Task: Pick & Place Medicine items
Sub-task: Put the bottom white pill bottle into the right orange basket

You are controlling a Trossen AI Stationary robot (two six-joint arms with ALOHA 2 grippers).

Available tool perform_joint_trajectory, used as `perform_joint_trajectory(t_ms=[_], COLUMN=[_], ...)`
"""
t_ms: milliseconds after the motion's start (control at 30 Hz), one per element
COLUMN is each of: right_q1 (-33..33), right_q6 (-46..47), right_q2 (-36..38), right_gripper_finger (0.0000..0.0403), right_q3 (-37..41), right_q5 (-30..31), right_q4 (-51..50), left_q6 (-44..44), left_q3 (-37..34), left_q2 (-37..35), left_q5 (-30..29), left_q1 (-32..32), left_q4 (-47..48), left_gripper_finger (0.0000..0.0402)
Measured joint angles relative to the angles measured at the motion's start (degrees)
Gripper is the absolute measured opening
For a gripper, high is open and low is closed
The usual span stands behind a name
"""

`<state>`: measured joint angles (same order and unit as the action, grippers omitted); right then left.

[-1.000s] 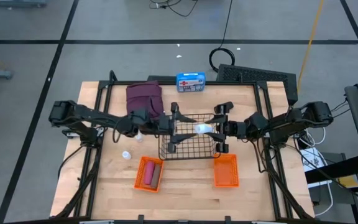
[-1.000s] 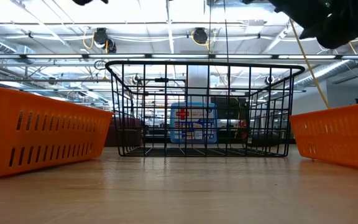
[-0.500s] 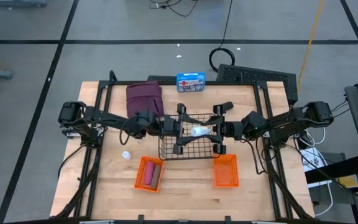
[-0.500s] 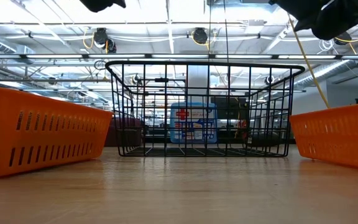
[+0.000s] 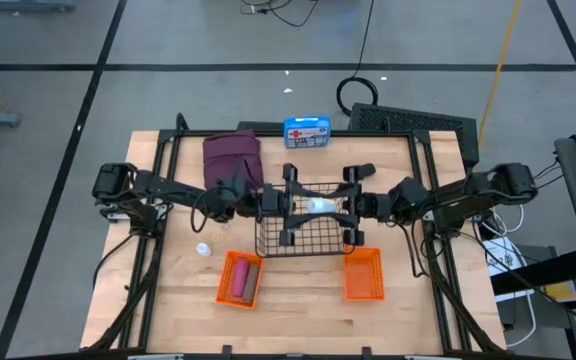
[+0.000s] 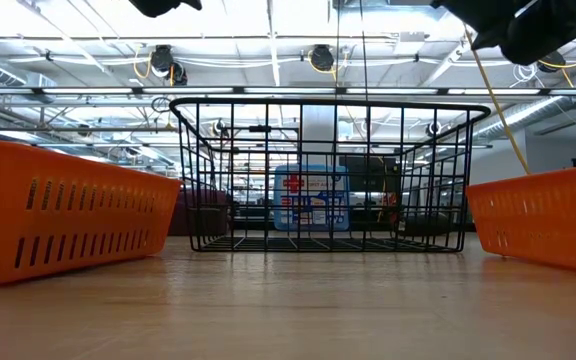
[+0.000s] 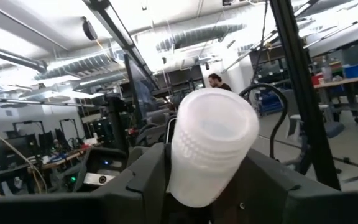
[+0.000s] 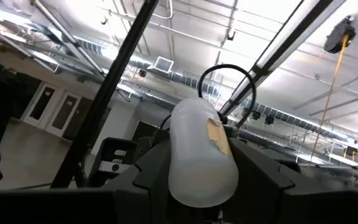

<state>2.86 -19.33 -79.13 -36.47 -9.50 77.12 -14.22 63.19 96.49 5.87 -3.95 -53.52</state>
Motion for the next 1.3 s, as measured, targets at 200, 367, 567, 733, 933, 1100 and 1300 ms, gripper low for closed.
perform_joint_trajectory(t_ms=[200,367,567,733,933,1100,1300], right_q1=[0.11,0.07,-0.01,0.03,-0.16,-1.15,-1.41], right_q6=[4.20,5.01,5.42,5.43,11.38,16.73,18.65], right_q2=[0.02,1.35,5.03,10.01,16.11,18.78,15.25], right_gripper_finger=[0.0180,0.0219,0.0233,0.0228,0.0219,0.0215,0.0222], right_q3=[0.20,2.93,7.71,8.24,5.95,-4.72,-20.35], right_q5=[2.17,3.36,8.55,16.86,20.77,20.16,20.09], right_q4=[-1.64,-2.28,-5.84,-19.20,-36.83,-63.77,-88.58], left_q6=[2.77,2.80,2.88,4.88,7.46,8.54,10.21], left_q3=[0.03,0.03,-0.08,0.23,0.15,-0.01,4.59], left_q2=[-0.20,-3.46,-7.59,-8.67,-6.98,-3.61,1.11], left_q5=[-0.14,-2.40,-10.23,-14.54,-14.83,-14.85,-14.57], left_q1=[0.00,0.07,-0.02,-0.26,-0.21,-0.04,0.72], left_q4=[0.53,9.96,25.39,31.21,36.37,37.57,41.89], left_gripper_finger=[0.0146,0.0139,0.0138,0.0132,0.0132,0.0132,0.0131])
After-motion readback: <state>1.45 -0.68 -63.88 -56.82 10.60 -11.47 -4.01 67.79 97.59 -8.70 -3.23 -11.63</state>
